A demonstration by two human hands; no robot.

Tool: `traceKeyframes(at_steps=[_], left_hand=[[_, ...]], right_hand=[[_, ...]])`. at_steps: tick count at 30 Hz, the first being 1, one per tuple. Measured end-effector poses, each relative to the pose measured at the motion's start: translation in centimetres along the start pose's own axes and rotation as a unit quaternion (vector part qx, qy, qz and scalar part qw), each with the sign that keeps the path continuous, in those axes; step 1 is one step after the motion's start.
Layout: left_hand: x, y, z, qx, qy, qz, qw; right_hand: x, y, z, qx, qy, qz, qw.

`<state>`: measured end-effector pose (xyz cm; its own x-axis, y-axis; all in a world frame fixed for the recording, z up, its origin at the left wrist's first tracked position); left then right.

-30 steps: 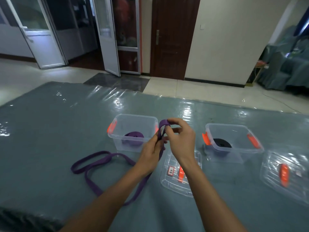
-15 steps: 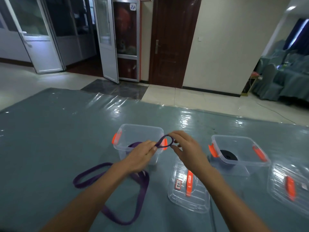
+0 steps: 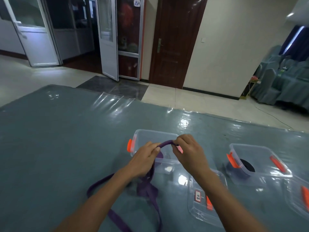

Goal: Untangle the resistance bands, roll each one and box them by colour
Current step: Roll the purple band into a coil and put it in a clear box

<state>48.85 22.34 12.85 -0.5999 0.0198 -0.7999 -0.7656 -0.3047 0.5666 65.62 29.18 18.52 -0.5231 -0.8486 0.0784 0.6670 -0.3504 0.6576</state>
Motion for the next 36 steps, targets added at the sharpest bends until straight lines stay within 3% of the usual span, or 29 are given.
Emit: traceKeyframes(at_steps=[6, 10, 13, 17, 22, 25, 29, 31, 33, 36], left_hand=[[3.0, 1.7, 1.1, -0.012, 0.015, -0.095, 0.995], [4.1, 1.6, 1.3, -0.036, 0.011, -0.135, 0.99], [4.5, 1.8, 1.6, -0.067, 0.016, -0.183, 0.981], [5.2, 1.4, 1.8, -0.091, 0.017, -0.202, 0.975], [5.6, 0.4, 1.5, -0.112, 0.028, -0.211, 0.971], [6.4, 0.1, 1.4, -0.114, 0.034, -0.197, 0.973], [6.2, -0.3, 1.3, -0.106, 0.031, -0.173, 0.979], [6.2, -0.4, 1.5, -0.109, 0.013, -0.134, 0.985], [6.4, -0.2, 1.8, -0.111, -0.016, -0.082, 0.99], [7.0, 0.7, 2.2, -0.076, -0.089, 0.003, 0.993]], right_hand=[[2.3, -3.1, 1.5, -0.04, -0.037, 0.0, 0.999], [3.4, -4.6, 1.7, -0.061, -0.105, 0.019, 0.992], [4.1, -5.4, 1.7, -0.062, -0.207, 0.07, 0.974], [5.2, -6.6, 1.2, -0.07, -0.381, 0.183, 0.904], [5.9, -8.5, 0.1, -0.065, -0.531, 0.31, 0.786], [6.0, -9.4, -1.1, -0.069, -0.596, 0.373, 0.708], [5.9, -10.1, -2.5, -0.081, -0.648, 0.388, 0.651], [5.6, -10.2, -2.8, -0.07, -0.644, 0.394, 0.651], [5.4, -10.0, -2.8, -0.027, -0.618, 0.397, 0.678], [4.6, -9.2, -2.5, 0.05, -0.529, 0.32, 0.784]])
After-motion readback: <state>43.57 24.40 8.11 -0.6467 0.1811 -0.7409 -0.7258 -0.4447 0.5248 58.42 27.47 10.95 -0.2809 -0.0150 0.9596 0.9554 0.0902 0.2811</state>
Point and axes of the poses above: each hand's wrist, its own z-axis towards the middle knuckle, its own y-axis out of the back of the hand, x = y × z, the point moved 3 cm from there along z, towards the middle knuckle, and after that the axes turned 4 degrees about -x, right-handed, at the moved point
